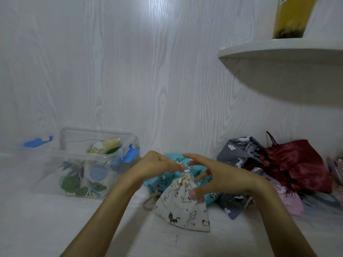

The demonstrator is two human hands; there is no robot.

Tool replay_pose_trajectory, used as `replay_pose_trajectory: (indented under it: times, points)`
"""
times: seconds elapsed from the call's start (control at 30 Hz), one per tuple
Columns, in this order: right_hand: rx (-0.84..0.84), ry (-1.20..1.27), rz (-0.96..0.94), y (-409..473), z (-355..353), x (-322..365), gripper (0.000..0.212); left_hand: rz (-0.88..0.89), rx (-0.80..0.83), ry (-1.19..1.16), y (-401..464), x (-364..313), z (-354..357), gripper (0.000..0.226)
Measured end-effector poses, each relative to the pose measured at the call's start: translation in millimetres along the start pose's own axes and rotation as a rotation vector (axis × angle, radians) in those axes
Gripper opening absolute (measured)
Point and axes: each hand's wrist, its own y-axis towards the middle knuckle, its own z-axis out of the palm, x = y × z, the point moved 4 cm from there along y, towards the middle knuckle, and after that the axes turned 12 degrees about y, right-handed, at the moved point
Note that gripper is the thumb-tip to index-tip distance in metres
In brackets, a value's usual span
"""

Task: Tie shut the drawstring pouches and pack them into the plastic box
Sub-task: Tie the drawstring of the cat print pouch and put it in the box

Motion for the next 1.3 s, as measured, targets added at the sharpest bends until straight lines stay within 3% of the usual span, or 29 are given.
replay_pose_trajectory:
  times: [0.2, 0.37, 0.43, 0.5, 0.6, 0.77, 0.83, 0.87, 0.9, 0.97, 1.03, 1.07, 1.17, 1.3]
  points:
    - [-0.116, 0.063, -0.083, 8, 16, -1, 0.044, -0.071, 0.000, 0.071, -18, 14, -19, 0.023]
    - [-0.224, 0.129, -0.208, 2, 11, 25, 0.028, 0.065, 0.160, 0.075, -33, 28, -18, 0.075]
    - [-0.242, 0.186, -0.310, 1, 4, 54, 0.023, 0.138, 0.203, 0.132, -41, 26, -20, 0.064]
    - [-0.260, 0.265, -0.384, 5, -4, 81, 0.025, 0.175, 0.165, 0.116, -48, 20, -35, 0.037]
    - [-0.377, 0.320, -0.460, 20, -13, 115, 0.022, 0.166, -0.135, 0.098, -54, 4, -83, 0.013]
    - [-0.872, 0.282, -0.652, 57, -11, 148, 0.029, 0.236, -0.790, 0.046, -54, -14, -175, 0.025]
    - [-1.038, 0.180, -0.685, 68, 4, 155, 0.030, 0.271, -1.009, 0.213, -55, -14, -190, 0.016]
    - [-1.062, 0.096, -0.667, 75, 15, 154, 0.030, 0.258, -1.057, 0.409, -55, -12, -190, 0.010]
    - [-1.016, 0.010, -0.629, 87, 27, 150, 0.031, 0.238, -1.028, 0.630, -50, -4, -188, 0.007]
    - [-0.710, -0.095, -0.501, 112, 55, 133, 0.033, 0.142, -0.706, 0.890, -35, 28, -176, 0.020]
    - [-0.384, -0.155, -0.384, 128, 79, 115, 0.040, 0.032, -0.301, 0.772, -30, 62, -165, 0.028]
    - [-0.293, -0.198, -0.341, 134, 86, 109, 0.042, 0.025, -0.211, 0.704, -32, 70, -164, 0.032]
    - [-0.129, -0.423, -0.178, 151, 98, 109, 0.046, 0.052, -0.220, 0.707, -36, 69, -172, 0.030]
    - [-0.023, -0.478, 0.013, 179, 99, 112, 0.035, -0.152, 0.050, 0.932, -32, 64, -166, 0.042]
